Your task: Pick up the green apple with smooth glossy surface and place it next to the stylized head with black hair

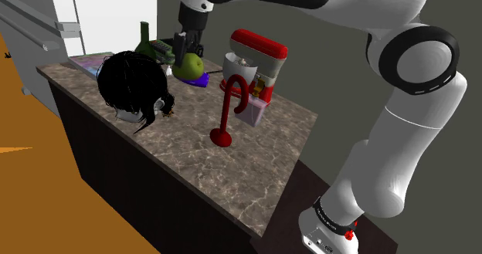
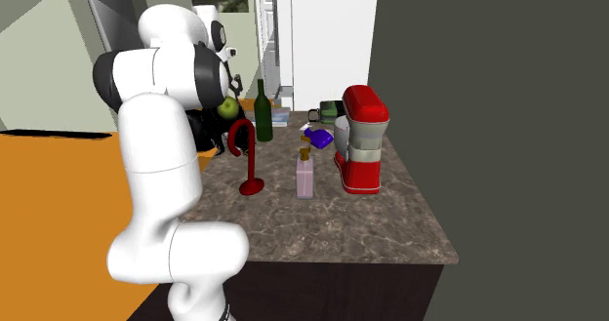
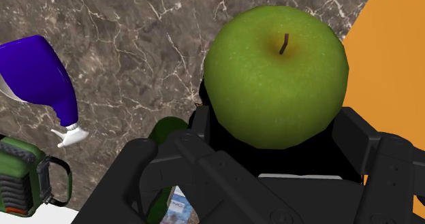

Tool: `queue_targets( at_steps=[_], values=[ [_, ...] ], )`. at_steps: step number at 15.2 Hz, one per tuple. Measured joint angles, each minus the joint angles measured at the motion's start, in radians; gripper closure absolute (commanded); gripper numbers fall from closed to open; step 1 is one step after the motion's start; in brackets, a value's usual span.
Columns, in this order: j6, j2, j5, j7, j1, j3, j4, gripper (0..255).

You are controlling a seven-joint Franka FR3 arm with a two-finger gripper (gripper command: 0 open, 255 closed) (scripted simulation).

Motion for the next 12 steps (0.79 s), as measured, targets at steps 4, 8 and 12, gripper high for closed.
queue_targets(
  at_steps=[4,8,12],
  values=[
    [0.057,-0.006,0.0,0.003,-0.001,-0.001,-0.063,255],
    [0.111,-0.008,-0.001,0.005,-0.002,-0.001,-0.119,255],
    [0.166,-0.007,-0.003,0.008,-0.003,-0.002,-0.173,255]
  ],
)
